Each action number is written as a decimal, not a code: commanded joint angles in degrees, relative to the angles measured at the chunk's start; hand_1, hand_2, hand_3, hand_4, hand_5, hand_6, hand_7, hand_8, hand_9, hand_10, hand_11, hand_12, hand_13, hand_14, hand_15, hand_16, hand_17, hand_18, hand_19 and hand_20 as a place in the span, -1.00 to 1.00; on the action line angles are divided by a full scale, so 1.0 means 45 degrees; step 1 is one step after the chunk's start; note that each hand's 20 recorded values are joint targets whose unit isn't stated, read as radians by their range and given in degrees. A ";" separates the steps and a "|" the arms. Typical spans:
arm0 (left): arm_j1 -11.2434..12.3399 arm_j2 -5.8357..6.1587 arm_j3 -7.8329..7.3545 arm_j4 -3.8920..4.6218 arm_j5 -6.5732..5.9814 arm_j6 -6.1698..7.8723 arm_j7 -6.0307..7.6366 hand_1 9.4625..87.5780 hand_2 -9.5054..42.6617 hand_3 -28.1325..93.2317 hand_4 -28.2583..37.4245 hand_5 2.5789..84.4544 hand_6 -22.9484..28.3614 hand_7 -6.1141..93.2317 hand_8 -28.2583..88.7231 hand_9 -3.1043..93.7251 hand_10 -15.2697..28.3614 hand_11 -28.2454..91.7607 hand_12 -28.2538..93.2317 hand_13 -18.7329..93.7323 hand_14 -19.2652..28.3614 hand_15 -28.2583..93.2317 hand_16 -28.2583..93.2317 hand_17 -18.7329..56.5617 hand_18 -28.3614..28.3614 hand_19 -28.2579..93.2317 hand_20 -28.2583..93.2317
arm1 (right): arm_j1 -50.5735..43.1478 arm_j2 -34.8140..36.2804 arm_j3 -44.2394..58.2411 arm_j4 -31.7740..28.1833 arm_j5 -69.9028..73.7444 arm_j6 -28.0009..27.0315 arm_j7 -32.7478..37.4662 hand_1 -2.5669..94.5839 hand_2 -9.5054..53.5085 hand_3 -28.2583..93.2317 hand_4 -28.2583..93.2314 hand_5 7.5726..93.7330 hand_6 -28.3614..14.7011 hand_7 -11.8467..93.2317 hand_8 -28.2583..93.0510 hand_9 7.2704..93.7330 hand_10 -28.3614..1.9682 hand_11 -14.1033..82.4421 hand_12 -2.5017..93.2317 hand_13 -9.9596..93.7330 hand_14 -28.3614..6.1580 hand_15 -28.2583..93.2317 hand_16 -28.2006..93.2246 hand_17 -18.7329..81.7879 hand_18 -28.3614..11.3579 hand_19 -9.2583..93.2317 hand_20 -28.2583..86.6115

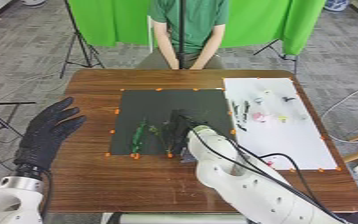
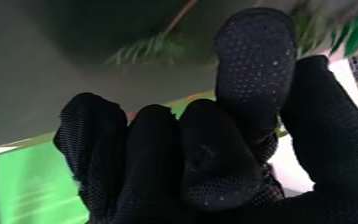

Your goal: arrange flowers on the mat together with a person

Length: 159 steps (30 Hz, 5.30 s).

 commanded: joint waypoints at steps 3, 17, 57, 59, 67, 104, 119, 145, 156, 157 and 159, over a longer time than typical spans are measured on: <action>0.0135 -0.0127 -0.0020 0.0053 0.0053 -0.0086 -0.0091 -0.51 -0.61 0.62 -0.90 -0.16 -0.01 -0.40 -0.69 -0.25 0.34 -0.02 -0.27 -0.12 0.56 0.13 -0.54 -0.58 0.80 0.30 -0.40 | -0.0652 -0.0247 0.1354 -0.1579 0.0671 -0.1340 -0.0215 -0.56 -0.42 0.63 -0.90 1.00 0.49 0.18 -0.65 1.00 0.42 0.70 -0.14 0.97 0.26 0.84 0.00 0.61 -0.74 1.00 0.71; 0.0971 -0.0291 -0.0617 -0.0297 -0.0059 0.0240 0.0340 -0.51 -0.61 0.62 -0.90 -0.16 -0.01 -0.40 -0.69 -0.25 0.34 -0.03 -0.27 -0.12 0.56 0.12 -0.54 -0.59 0.80 0.30 -0.40 | -0.6566 0.3490 1.0628 -0.3197 1.4449 -0.0674 -0.7210 -0.49 -0.42 0.77 -0.86 0.18 0.11 -0.17 -0.72 0.12 -0.26 0.11 -0.33 0.15 -0.24 0.43 -0.18 -0.19 -0.67 0.51 0.13; 0.1384 -0.0921 -0.0528 -0.0379 -0.0132 0.0393 0.0578 -0.51 -0.60 0.62 -0.90 -0.16 -0.01 -0.41 -0.69 -0.25 0.34 -0.03 -0.27 -0.12 0.56 0.12 -0.53 -0.59 0.80 0.30 -0.39 | -1.3230 0.0484 1.5691 -0.4572 1.6936 0.1582 -1.0049 -0.58 -0.61 0.94 -0.88 -0.01 0.12 -0.39 -0.68 -0.04 -0.17 -0.26 -0.42 0.00 -0.17 0.07 -0.15 -0.35 -0.69 0.20 0.00; 0.1150 -0.0856 -0.0392 -0.0300 -0.0113 0.0279 0.0587 -0.51 -0.60 0.62 -0.90 -0.16 -0.01 -0.41 -0.69 -0.25 0.34 -0.03 -0.27 -0.12 0.55 0.12 -0.53 -0.59 0.80 0.30 -0.39 | -1.3190 0.0584 1.5668 -0.4594 1.7070 0.1881 -1.0205 -0.58 -0.61 0.93 -0.88 -0.01 0.12 -0.40 -0.68 -0.04 -0.17 -0.25 -0.42 0.00 -0.17 0.07 -0.15 -0.35 -0.69 0.20 0.00; 0.1348 -0.0904 -0.0489 -0.0361 -0.0156 0.0385 0.0531 -0.51 -0.60 0.62 -0.90 -0.16 -0.01 -0.41 -0.69 -0.24 0.34 -0.03 -0.27 -0.12 0.56 0.12 -0.53 -0.59 0.80 0.30 -0.39 | -1.3064 0.0454 1.5386 -0.4561 1.7000 0.1896 -0.9887 -0.58 -0.61 0.93 -0.88 0.00 0.12 -0.39 -0.68 -0.03 -0.18 -0.25 -0.42 0.00 -0.18 0.07 -0.15 -0.35 -0.69 0.20 0.01; 0.1015 -0.0675 -0.0481 -0.0178 -0.0026 0.0007 0.0235 -0.51 -0.59 0.62 -0.91 -0.15 0.00 -0.42 -0.68 -0.24 0.35 -0.03 -0.27 -0.12 0.56 0.12 -0.53 -0.59 0.80 0.30 -0.39 | -1.2542 0.0631 1.4785 -0.4336 1.7099 0.1717 -0.9682 -0.58 -0.61 0.93 -0.89 0.03 0.12 -0.37 -0.69 -0.01 -0.19 -0.25 -0.42 0.01 -0.20 0.08 -0.16 -0.35 -0.70 0.22 0.01; 0.1266 -0.0727 -0.0448 -0.0294 -0.0108 0.0097 0.0463 -0.51 -0.59 0.62 -0.91 -0.15 -0.01 -0.42 -0.68 -0.24 0.35 -0.03 -0.27 -0.12 0.56 0.12 -0.53 -0.59 0.80 0.30 -0.39 | -1.2708 0.0531 1.4972 -0.4408 1.7113 0.1716 -0.9650 -0.58 -0.61 0.94 -0.89 0.03 0.13 -0.37 -0.69 -0.01 -0.19 -0.25 -0.41 0.01 -0.20 0.08 -0.15 -0.35 -0.70 0.22 0.00; 0.1463 -0.0736 -0.0713 -0.0423 -0.0099 0.0259 0.0511 -0.51 -0.59 0.62 -0.90 -0.15 0.00 -0.42 -0.68 -0.24 0.34 -0.03 -0.27 -0.12 0.56 0.12 -0.53 -0.59 0.80 0.30 -0.39 | -0.7647 0.6382 0.9555 -0.2503 0.0329 0.7423 -0.9126 -0.31 -1.00 0.87 -1.00 -0.08 0.27 -0.31 -0.77 -0.01 0.30 -0.22 -0.47 0.15 0.18 0.26 -0.18 -0.19 -0.48 0.46 0.17; 0.1467 -0.0537 -0.0779 -0.0414 -0.0130 0.0296 0.0532 -0.51 -0.60 0.62 -0.90 -0.15 -0.01 -0.42 -0.68 -0.24 0.34 -0.04 -0.27 -0.12 0.56 0.11 -0.53 -0.59 0.80 0.30 -0.39 | -0.4998 0.8448 0.6245 -0.1863 -0.3139 0.4638 -0.5371 -0.38 -1.00 0.91 -1.00 -0.36 0.21 -0.43 -0.76 -0.35 0.47 -0.42 -0.51 -0.06 0.20 0.27 -0.20 -0.29 -0.44 0.41 0.17; 0.1489 -0.0551 -0.0793 -0.0420 -0.0121 0.0295 0.0527 -0.51 -0.60 0.62 -0.90 -0.15 -0.01 -0.42 -0.68 -0.24 0.34 -0.03 -0.27 -0.12 0.56 0.11 -0.53 -0.59 0.80 0.30 -0.39 | -0.4698 0.8555 0.5822 -0.1790 -0.3337 0.4601 -0.4966 -0.38 -1.00 0.91 -1.00 -0.35 0.21 -0.43 -0.75 -0.35 0.47 -0.42 -0.51 -0.07 0.20 0.27 -0.20 -0.29 -0.43 0.41 0.17; 0.1514 -0.0557 -0.0798 -0.0423 -0.0132 0.0327 0.0537 -0.51 -0.60 0.62 -0.90 -0.15 -0.01 -0.42 -0.68 -0.24 0.35 -0.03 -0.27 -0.12 0.56 0.11 -0.53 -0.59 0.80 0.30 -0.39 | -0.4128 0.8727 0.5071 -0.1622 -0.3534 0.4684 -0.4431 -0.38 -1.00 0.91 -1.00 -0.34 0.23 -0.43 -0.75 -0.35 0.48 -0.42 -0.51 -0.07 0.20 0.28 -0.20 -0.30 -0.44 0.40 0.17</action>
